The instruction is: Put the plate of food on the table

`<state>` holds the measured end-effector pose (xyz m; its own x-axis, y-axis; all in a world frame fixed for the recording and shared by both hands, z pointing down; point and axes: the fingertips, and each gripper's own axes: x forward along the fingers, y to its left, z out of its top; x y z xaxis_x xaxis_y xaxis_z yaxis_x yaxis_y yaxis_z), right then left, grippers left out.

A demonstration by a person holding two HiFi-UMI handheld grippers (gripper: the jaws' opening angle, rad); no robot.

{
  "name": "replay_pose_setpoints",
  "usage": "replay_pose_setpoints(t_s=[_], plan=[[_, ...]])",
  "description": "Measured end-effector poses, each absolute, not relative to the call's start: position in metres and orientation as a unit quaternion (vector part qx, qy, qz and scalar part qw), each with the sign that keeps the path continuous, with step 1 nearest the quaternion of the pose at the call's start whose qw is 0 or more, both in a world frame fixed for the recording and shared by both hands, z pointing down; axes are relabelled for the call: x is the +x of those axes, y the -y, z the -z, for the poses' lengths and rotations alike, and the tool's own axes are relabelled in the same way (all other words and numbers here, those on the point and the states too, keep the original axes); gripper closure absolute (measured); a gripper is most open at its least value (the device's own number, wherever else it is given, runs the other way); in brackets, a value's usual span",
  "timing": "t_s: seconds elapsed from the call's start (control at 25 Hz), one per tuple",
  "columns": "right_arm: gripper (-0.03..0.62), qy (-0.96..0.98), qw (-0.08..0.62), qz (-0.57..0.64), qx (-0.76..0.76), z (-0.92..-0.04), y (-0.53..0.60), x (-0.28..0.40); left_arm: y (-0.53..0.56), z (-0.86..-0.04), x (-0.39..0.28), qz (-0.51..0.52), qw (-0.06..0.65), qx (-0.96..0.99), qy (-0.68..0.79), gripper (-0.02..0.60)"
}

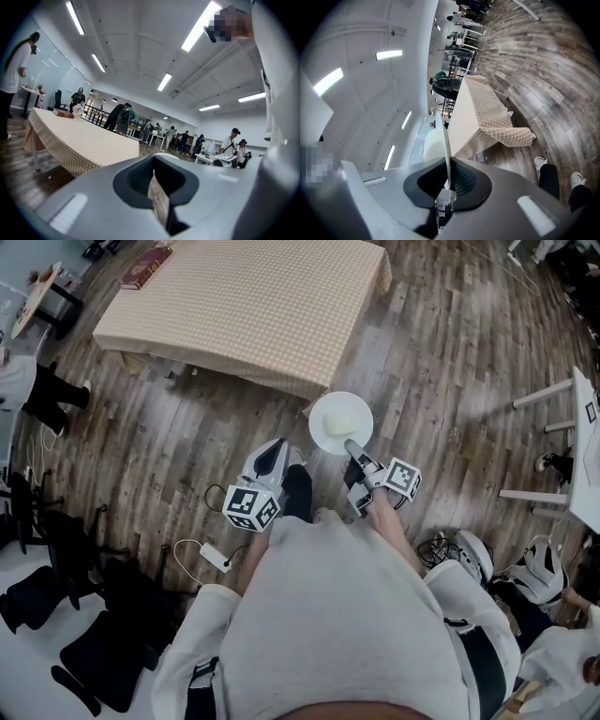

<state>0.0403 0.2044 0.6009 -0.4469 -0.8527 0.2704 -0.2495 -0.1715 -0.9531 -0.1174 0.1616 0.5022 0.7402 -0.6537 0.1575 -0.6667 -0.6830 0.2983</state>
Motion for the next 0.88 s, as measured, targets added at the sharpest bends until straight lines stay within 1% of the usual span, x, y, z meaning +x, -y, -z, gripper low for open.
replay_pose_setpoints(t_s=[0.32,0.56,0.88], plan=[[0.577,-0.585,0.25,0.619,-0.46,-0.608,-0.168,0.041,-0.121,-0.508,-0.117,-0.021,0.179,0.915,0.36,0.573],[0.579,-0.534,0.293,0.661,-0.44,-0.615,-0.141,0.039,-0.083,-0.505,-0.119,-0.016,0.185,0.914,0.362,0.572],[0.578,-0.528,0.278,0.663,-0.452,-0.613,-0.098,0.034,-0.033,-0.503,-0.123,-0.015,0.195,0.914,0.356,0.572]])
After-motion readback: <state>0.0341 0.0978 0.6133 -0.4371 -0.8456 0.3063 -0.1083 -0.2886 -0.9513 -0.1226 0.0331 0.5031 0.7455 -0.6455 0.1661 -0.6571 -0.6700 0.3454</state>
